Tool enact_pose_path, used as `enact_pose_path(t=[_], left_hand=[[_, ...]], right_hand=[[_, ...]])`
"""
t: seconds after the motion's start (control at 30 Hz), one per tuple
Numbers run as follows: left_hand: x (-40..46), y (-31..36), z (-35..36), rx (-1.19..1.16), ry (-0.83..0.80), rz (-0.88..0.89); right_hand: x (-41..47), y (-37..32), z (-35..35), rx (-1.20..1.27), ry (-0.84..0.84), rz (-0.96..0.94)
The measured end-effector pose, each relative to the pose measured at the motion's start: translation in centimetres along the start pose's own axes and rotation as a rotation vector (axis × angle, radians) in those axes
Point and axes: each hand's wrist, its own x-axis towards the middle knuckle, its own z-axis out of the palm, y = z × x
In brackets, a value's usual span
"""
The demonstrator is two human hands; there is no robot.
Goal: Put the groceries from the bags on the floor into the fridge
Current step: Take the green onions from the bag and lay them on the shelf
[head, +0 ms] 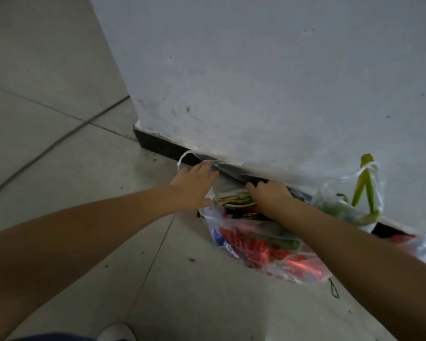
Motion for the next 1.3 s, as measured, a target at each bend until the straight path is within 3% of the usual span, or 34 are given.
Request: enact_pose_path(t=[0.17, 0.23, 0.33, 0.47, 0.57, 0.73, 0.83, 0.93, 1.2, 1.3], left_hand=[[-1.1, 1.6, -0.5, -0.248, 0.246, 0.149], [-1.7, 2.7, -0.7, -0.376, 0.218, 0.186], [-2.3, 4.5, -0.5, -0.561, -0.008, 0.202], [-2.3, 6.9, 0.4, -0.946, -0.317, 0.040], [-1.8, 7.7, 0.1, -1.149, -0.333, -0.118], [-1.5, 8.6, -0.7, -1.350, -0.324, -0.294], [-0.6, 9.5, -1.2, -1.736, -0.338, -0.530], [1.1, 11.4, -1.4, -1.970, -0.276, -0.665], [7.0, 14.0, -0.3, -2.152, 0.019, -0.881], [7.9, 14.6, -0.5, -2.216, 0.047, -0.806]], right_hand=[[-1.5, 2.3, -0.8, 0.141, 0.051, -0.040], [-2.0, 3.1, -1.3, 0.280, 0.063, -0.054], [-3.1, 4.1, -2.1, 0.492, 0.029, -0.022], [-4.7, 5.0, -2.0, 0.677, -0.015, 0.053], [-5.2, 5.3, -0.7, 0.735, 0.067, 0.089], [-5.8, 5.4, -0.4, 0.769, 0.064, 0.247], [-5.9, 6.0, -1.0, 0.802, 0.150, 0.245], [-5.9, 6.6, -1.3, 0.854, 0.173, 0.222], [-7.5, 7.6, -0.6, 1.151, -0.117, 0.012], [-8.2, 8.2, -0.5, 1.088, -0.187, -0.037]])
